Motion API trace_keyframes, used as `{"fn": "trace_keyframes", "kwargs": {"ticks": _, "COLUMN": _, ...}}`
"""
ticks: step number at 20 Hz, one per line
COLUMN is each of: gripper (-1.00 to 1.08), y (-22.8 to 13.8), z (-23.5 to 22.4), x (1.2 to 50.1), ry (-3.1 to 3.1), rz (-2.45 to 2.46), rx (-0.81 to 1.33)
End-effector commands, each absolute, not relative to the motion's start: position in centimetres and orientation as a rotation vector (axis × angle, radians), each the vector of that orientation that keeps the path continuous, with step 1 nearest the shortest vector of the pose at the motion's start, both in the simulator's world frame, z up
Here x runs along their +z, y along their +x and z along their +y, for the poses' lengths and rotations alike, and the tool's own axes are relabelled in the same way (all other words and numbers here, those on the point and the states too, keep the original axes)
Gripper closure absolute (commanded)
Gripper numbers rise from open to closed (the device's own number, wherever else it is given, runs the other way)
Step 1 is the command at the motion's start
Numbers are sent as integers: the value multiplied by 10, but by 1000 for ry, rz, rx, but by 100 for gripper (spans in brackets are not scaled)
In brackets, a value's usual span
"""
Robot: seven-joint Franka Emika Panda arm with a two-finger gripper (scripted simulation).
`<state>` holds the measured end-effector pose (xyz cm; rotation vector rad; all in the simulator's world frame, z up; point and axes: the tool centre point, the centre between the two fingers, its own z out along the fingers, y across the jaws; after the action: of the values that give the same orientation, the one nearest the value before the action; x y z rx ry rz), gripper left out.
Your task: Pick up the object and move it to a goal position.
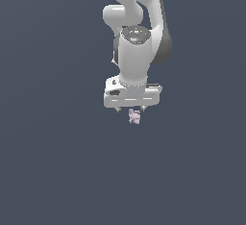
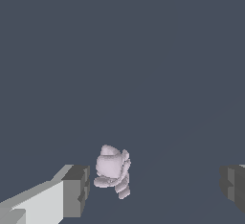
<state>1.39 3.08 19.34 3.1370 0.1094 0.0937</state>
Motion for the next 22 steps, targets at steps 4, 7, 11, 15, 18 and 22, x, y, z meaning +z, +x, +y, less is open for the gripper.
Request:
{"fn": "trace_keyframes", "kwargs": {"ticks": 4, "gripper": -92, "y": 14, "z": 31, "x": 193, "ry": 3142, "rz": 110, "rx": 90}}
{"fn": "trace_keyframes", "kwargs": {"ticks": 7, "gripper": -92, "y": 15, "z": 31, "x": 194, "ry": 3156, "rz": 112, "rx": 82}}
{"fn": "trace_keyframes", "kwargs": {"ticks": 11, "gripper": -92, "y": 15, "z": 31, "x": 193, "ry": 3163, "rz": 112, "rx": 77}}
{"fn": "trace_keyframes", "kwargs": {"ticks": 15, "gripper": -92, "y": 14, "z": 31, "x": 193, "ry": 3162, "rz": 109, "rx": 78}}
{"fn": "trace_keyframes", "kwargs": {"ticks": 18, "gripper": -92, "y": 11, "z": 33, "x": 187, "ry": 3162, "rz": 93, "rx": 73}}
{"fn": "trace_keyframes", "kwargs": {"ticks": 22, "gripper": -92, "y": 4, "z": 37, "x": 173, "ry": 3161, "rz": 51, "rx": 62}}
